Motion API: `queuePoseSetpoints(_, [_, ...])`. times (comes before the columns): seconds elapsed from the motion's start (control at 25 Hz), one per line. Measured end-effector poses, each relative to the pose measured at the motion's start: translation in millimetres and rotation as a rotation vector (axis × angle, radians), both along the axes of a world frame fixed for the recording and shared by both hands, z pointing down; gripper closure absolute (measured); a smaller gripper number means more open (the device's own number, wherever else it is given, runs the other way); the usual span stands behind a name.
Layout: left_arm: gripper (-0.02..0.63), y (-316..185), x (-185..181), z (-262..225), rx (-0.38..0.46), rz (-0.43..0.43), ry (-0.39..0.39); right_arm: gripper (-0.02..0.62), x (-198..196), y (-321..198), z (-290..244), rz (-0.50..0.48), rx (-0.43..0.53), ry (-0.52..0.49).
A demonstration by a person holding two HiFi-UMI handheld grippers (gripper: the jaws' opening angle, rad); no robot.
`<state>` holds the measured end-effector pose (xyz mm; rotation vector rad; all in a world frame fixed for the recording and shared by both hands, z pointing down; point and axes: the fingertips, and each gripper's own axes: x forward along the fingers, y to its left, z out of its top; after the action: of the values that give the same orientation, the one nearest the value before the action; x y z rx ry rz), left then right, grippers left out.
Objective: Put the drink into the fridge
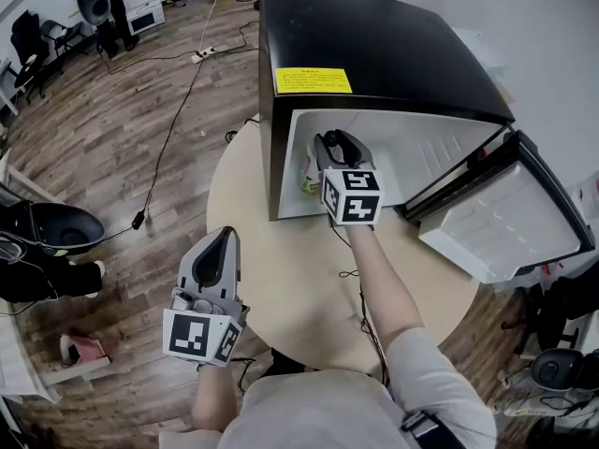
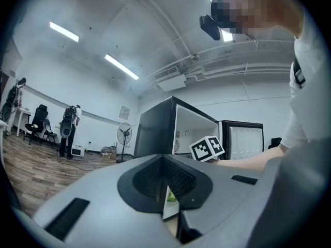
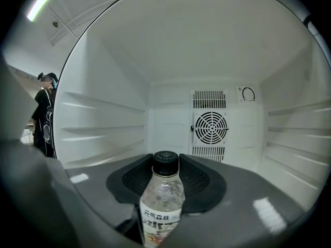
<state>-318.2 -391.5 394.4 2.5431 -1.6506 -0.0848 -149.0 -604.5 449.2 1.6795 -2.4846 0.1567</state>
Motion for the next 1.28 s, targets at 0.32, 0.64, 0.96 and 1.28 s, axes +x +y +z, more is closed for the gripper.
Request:
queuePoseSetpoints(0.32, [0.598, 9, -1, 2, 0.0, -0.007, 0.015, 0.422, 8, 19, -6, 0.006, 0.01, -0.019])
queuePoseSetpoints(0.64, [0.598, 16, 16, -15, 0.035, -0.001, 0.008, 0.578, 14, 69, -29, -0.042, 0.079, -0.038])
queuePoseSetpoints(0.96, [0.598, 28, 46, -27, 0.057, 0.009, 0.014, 0.584, 46, 119, -48, -0.056, 0.11, -0.087])
queuePoseSetpoints(1.28, [0.598, 43, 83, -41, 0.085, 0.037, 0.004, 0.584, 75, 165, -60, -0.084, 0.137, -0.077])
